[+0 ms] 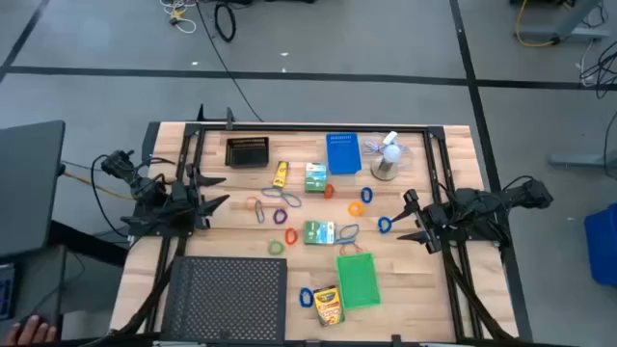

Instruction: Pick & Place Office Desk Supplies

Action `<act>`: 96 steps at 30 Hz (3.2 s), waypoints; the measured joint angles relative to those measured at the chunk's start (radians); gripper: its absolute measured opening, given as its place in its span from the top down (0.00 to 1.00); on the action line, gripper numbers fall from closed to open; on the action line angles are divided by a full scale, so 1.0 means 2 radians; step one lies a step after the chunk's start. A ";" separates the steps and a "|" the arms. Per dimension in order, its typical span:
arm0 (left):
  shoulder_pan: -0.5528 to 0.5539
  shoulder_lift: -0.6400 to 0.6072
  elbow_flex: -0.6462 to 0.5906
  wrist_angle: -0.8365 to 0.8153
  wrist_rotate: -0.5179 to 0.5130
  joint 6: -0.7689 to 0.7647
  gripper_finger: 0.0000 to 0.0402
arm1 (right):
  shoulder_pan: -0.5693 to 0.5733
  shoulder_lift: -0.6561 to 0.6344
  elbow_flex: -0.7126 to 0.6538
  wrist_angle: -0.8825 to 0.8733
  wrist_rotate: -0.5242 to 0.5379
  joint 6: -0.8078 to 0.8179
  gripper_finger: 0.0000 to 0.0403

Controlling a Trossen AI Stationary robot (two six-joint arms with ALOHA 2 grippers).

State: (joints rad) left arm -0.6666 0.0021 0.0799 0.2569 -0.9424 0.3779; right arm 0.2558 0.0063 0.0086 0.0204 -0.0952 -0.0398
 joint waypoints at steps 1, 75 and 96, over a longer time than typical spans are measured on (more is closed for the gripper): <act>0.000 0.000 0.000 0.000 0.000 0.000 0.42 | 0.000 0.000 0.000 0.000 0.000 0.000 0.41; 0.000 0.000 0.000 0.013 0.006 -0.016 0.42 | 0.000 0.000 0.000 0.000 0.000 0.000 0.41; 0.000 0.000 0.000 0.012 0.002 -0.144 0.42 | 0.000 0.000 0.000 0.064 0.100 -0.005 0.41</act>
State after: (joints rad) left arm -0.6670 0.0021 0.0795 0.2810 -0.9387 0.0889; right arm 0.2562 0.0059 0.0086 0.1476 0.1041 -0.0501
